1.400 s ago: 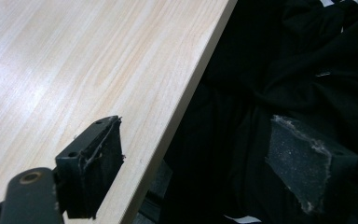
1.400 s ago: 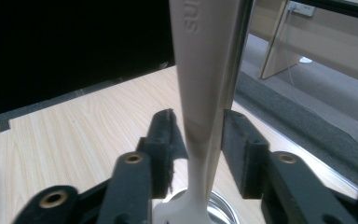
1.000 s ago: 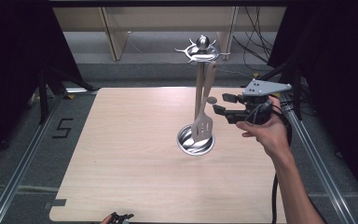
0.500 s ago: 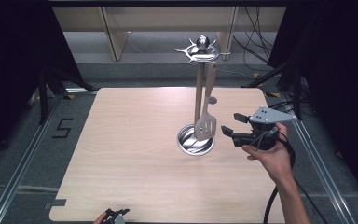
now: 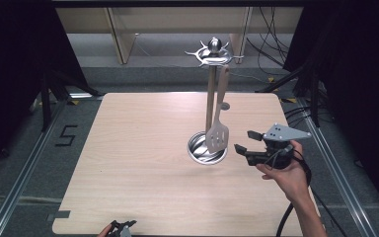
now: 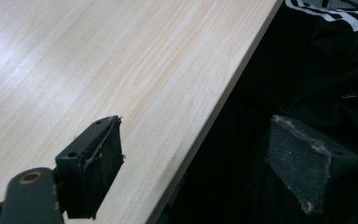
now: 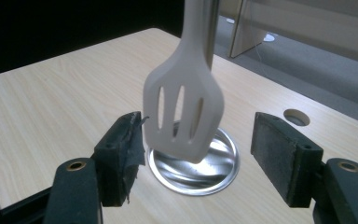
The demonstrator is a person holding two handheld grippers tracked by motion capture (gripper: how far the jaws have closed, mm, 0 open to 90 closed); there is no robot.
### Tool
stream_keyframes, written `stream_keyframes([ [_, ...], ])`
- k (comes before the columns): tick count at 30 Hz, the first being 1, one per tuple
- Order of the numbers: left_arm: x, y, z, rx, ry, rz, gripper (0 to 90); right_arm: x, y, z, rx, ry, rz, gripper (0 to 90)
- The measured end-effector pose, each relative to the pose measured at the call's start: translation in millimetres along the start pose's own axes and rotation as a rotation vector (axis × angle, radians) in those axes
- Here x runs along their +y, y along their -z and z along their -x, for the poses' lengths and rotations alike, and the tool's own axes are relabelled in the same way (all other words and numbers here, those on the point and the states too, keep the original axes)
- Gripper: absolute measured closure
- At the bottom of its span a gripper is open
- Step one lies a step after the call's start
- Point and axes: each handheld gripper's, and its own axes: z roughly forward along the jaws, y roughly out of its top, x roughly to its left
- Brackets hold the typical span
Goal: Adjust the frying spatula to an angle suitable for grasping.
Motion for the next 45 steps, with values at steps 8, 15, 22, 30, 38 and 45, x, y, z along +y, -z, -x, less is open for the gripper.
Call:
stream_keyframes([
  [8,-0.1,-0.7,-1.0,-0.003,-0.001,-0.002,17.5,-9.7,-4.6,-6.0,0.006,0.009,-0.009,33.2],
  [15,1.7,-1.3,-0.8,0.001,-0.013,-0.010,17.5,-20.2,-9.4,-10.0,0.019,-0.006,-0.033,32.1],
  [22,2.2,-1.3,-1.2,0.001,-0.008,-0.009,17.6,-30.9,-15.5,-13.9,0.018,0.015,-0.087,31.7],
  [30,2.3,-2.3,-1.4,-0.002,-0.003,-0.009,17.5,-37.8,-20.1,-15.9,0.021,0.036,-0.090,29.8],
  [38,2.3,-1.3,-1.4,0.003,-0.009,-0.008,17.5,-46.8,-23.1,-21.5,0.037,0.023,-0.120,29.3],
  [45,2.4,-1.0,-0.7,-0.004,-0.008,-0.003,17.5,-55.8,-26.1,-23.9,0.045,0.034,-0.146,28.9],
])
